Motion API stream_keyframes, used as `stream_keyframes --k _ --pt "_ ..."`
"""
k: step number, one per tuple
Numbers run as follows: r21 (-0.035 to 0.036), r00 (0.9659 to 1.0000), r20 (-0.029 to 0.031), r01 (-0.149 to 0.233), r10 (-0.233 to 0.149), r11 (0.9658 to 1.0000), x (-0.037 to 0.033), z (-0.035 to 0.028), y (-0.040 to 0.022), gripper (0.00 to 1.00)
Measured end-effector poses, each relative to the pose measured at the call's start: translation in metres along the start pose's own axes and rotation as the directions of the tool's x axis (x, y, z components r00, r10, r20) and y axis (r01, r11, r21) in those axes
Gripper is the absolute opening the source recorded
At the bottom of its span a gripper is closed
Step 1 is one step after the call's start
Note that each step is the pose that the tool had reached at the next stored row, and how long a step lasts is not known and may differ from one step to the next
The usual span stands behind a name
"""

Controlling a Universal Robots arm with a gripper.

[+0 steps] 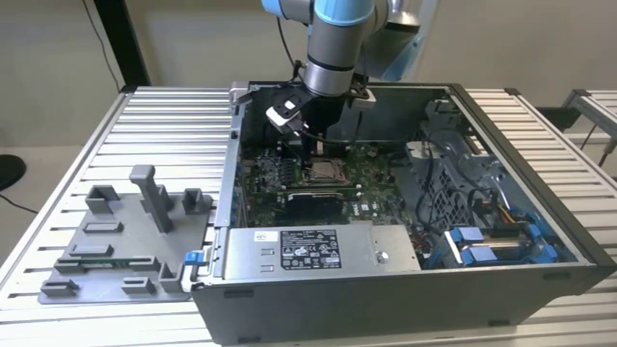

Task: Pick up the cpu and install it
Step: 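Close the cpu cover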

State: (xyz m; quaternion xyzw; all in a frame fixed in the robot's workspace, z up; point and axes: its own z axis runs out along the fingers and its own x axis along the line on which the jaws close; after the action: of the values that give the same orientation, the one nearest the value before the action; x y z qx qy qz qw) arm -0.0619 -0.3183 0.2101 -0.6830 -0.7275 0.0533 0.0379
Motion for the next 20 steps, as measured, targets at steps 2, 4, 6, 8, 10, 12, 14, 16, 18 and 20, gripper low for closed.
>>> stream_keyframes --k 2,4,6,8,10,12,14,16,18,20 --pt "0.0001 1.0 0.0 0.0 0.0 1.0 0.0 0.0019 0.0002 0.0" --pt "0.0 1.0 -0.0001 0.0 0.0 1.0 0.0001 0.004 0.0005 0.0" --pt "0.0 1.0 0.0 0.0 0.0 1.0 0.0001 0.0056 0.0007 0.0" --pt "0.0001 1.0 0.0001 0.0 0.0 1.0 0.0002 0.0065 0.0008 0.0" --pt "0.0001 1.0 0.0001 0.0 0.0 1.0 0.0003 0.0065 0.0008 0.0" --pt "0.0 1.0 -0.0001 0.0 0.0 1.0 0.0004 0.007 0.0009 0.0" --pt "0.0006 1.0 0.0007 0.0 0.0 1.0 0.0004 0.0087 0.001 0.0" --pt "0.0007 1.0 0.0009 0.0 0.0 1.0 0.0004 0.0093 0.0011 0.0" --pt "0.0002 1.0 0.0003 0.0 0.0 1.0 0.0007 0.0093 0.0011 0.0" --pt "-0.0012 1.0 -0.0016 0.0 0.0 1.0 0.001 0.0064 0.001 0.0"
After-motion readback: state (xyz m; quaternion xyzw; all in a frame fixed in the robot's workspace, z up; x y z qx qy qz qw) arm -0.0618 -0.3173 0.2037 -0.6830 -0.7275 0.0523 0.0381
